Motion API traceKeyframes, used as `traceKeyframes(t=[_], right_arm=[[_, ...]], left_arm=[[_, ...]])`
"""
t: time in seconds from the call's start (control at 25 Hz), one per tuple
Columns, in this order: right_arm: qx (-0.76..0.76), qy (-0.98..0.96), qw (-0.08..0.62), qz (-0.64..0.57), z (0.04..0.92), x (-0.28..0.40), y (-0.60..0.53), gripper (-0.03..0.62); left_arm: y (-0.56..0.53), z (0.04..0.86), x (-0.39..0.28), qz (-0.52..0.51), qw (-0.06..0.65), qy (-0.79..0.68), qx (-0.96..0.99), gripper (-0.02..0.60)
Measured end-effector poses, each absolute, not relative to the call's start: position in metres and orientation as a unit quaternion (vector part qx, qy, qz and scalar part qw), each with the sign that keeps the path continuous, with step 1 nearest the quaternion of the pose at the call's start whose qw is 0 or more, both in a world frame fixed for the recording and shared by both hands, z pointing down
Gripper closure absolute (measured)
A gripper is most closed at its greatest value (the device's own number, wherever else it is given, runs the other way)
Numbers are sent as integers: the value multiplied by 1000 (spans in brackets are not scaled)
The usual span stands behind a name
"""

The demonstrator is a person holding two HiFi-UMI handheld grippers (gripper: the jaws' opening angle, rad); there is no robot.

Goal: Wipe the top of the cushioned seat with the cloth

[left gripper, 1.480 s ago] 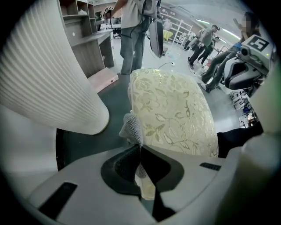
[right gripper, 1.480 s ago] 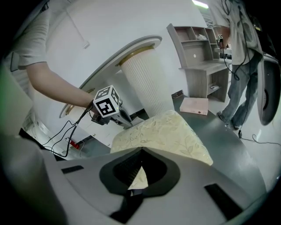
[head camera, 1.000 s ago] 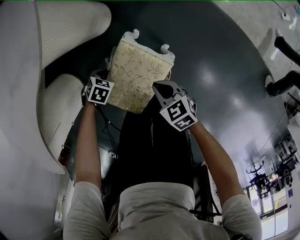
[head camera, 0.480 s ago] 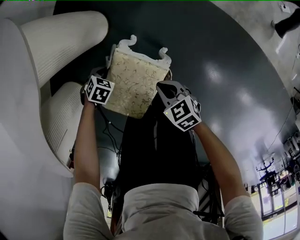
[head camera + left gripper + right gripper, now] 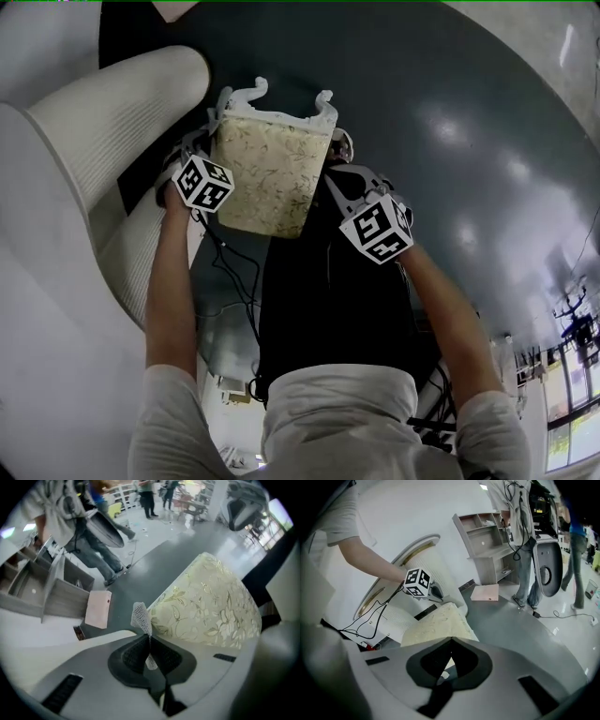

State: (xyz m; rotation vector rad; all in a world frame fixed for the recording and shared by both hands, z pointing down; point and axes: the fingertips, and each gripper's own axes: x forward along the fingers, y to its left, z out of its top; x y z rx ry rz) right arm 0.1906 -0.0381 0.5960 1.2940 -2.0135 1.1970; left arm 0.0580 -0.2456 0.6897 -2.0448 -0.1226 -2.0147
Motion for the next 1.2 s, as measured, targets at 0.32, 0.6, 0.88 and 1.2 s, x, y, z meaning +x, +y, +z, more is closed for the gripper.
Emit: traceKeyframes(t=[0.32, 0.6, 0.88, 1.2], right_arm=[[478, -722, 232, 443, 598, 188, -18, 585], [496, -716, 225, 436, 594, 196, -22, 585], [502, -713, 220, 437, 591, 196, -15, 585], [521, -700, 214, 438, 589, 205, 5, 585]], left_arm=[[-242, 690, 93, -669, 265, -149, -678, 555], [-216, 691, 106, -654, 299, -212, -662, 555], [-197, 687, 129, -638, 314, -233, -664, 555], [-162, 688, 149, -622, 327, -264, -660, 555]])
